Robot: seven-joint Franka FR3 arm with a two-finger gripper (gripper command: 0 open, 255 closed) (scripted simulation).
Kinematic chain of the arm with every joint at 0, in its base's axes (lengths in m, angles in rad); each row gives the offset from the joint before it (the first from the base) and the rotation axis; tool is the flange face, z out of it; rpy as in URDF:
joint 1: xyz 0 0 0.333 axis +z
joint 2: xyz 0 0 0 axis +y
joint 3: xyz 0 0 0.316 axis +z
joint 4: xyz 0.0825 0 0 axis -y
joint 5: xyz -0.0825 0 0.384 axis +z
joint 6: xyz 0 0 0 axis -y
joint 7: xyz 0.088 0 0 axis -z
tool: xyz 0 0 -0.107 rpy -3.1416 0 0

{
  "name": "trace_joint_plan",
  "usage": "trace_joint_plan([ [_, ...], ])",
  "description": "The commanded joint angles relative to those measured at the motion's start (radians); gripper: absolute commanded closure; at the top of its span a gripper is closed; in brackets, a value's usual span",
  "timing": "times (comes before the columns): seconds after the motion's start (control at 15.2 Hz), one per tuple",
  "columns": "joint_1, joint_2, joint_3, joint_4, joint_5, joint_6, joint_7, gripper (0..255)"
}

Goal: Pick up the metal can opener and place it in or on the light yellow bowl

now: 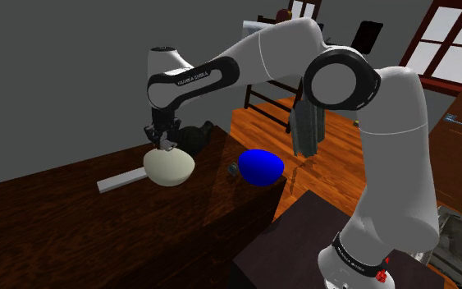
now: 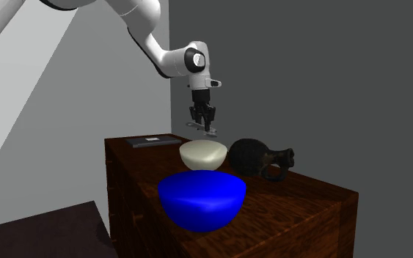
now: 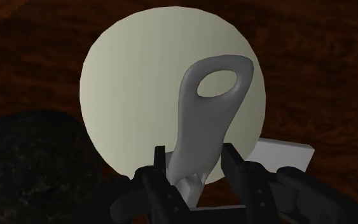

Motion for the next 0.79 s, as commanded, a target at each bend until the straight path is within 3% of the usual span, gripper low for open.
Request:
trace_joint_plan([
  [0.0,0.002,0.011,0.0,-0.009,-0.001,0.021,0.003,255],
  [0.73,0.003,0.07,-0.003,-0.05,-0.006,0.12,0.007,255],
])
